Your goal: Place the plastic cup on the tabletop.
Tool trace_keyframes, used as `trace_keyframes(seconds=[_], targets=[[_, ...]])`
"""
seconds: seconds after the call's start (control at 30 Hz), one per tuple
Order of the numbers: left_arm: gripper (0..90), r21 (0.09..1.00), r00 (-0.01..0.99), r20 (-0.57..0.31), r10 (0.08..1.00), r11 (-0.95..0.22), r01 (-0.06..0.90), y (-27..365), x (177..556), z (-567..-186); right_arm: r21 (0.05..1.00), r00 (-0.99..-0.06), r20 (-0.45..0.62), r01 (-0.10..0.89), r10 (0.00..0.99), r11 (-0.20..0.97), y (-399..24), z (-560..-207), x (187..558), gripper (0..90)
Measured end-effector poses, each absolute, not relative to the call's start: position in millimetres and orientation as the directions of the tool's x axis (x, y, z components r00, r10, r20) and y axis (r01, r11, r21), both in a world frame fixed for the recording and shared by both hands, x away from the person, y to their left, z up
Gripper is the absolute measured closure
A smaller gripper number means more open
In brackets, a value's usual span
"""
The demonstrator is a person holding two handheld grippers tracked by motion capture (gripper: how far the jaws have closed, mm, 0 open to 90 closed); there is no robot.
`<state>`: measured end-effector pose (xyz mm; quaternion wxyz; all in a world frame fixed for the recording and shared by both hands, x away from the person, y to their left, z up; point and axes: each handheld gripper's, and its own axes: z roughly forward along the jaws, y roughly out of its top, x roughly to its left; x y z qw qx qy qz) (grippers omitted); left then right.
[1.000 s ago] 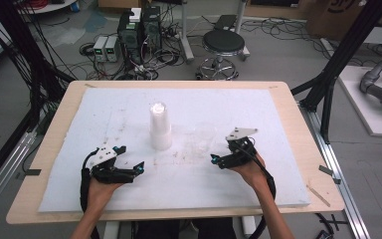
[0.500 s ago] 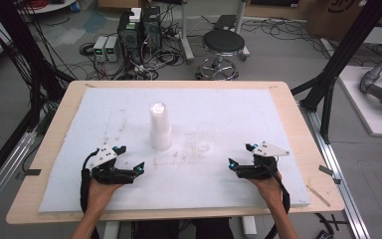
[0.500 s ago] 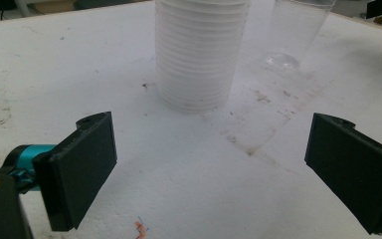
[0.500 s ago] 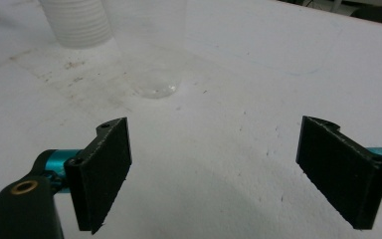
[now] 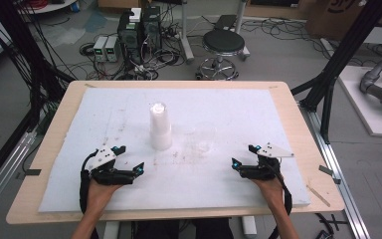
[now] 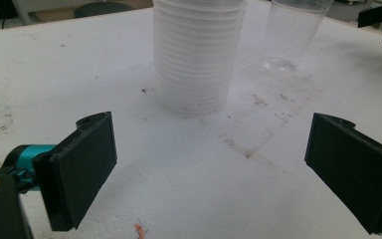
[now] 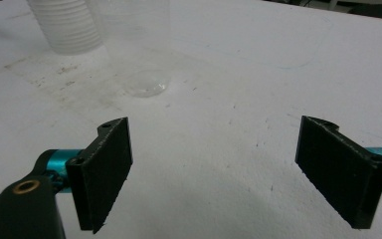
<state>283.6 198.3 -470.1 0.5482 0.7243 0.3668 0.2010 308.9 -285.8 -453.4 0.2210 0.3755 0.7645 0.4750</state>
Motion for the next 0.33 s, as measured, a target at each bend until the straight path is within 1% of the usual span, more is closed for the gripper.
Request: trace_keyframes(seconds=[0.17,0.33], targets=[[6.1,0.945,0.649,-0.125,0.75,-0.11,0.309,199.8,283.4,-470.4,0.899,-0.625,0.021,0.352,0.78,0.258,-287.1,-453.7,308.3,14.8],[6.1,0.946,0.674,-0.122,0.729,-0.12,0.301,200.3,283.6,-470.4,0.905,-0.642,0.039,0.347,0.766,0.245,-289.2,-454.0,307.4,14.9]])
